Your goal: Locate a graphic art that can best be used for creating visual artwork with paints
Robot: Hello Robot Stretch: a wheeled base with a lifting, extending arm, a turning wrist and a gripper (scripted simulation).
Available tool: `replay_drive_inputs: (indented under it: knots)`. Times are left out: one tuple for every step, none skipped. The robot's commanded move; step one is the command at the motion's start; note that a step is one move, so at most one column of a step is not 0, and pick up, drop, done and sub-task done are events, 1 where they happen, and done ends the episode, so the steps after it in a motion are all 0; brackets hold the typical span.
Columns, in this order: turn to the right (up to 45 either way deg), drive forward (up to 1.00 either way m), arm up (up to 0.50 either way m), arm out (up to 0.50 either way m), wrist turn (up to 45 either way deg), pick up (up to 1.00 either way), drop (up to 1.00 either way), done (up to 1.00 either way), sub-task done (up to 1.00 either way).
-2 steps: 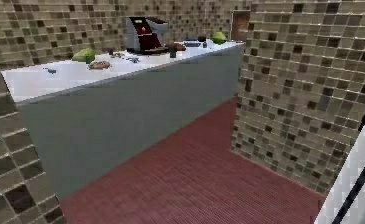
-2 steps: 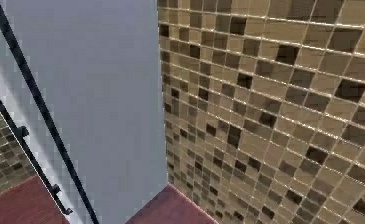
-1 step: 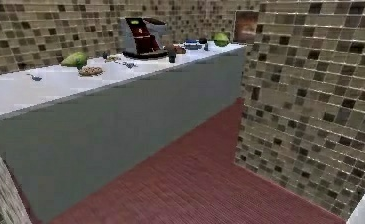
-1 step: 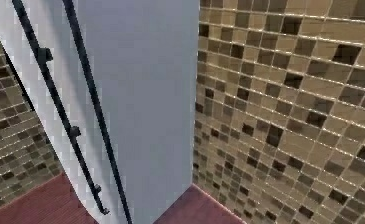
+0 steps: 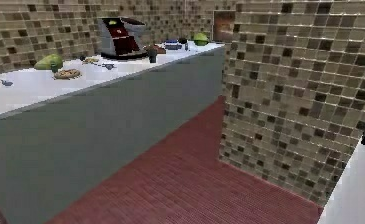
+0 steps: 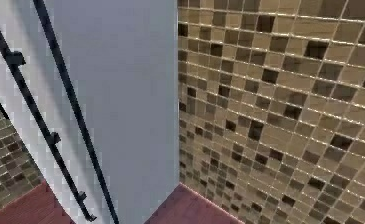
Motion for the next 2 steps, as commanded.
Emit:
replay_drive_inputs:
  knots:
    - [0.0, 1.0, 0.0, 0.0, 0.0, 0.0, 0.0, 0.0, 0.0]
    - [3.0, 0.0, 0.0, 0.0, 0.0, 0.0, 0.0, 0.0, 0.0]
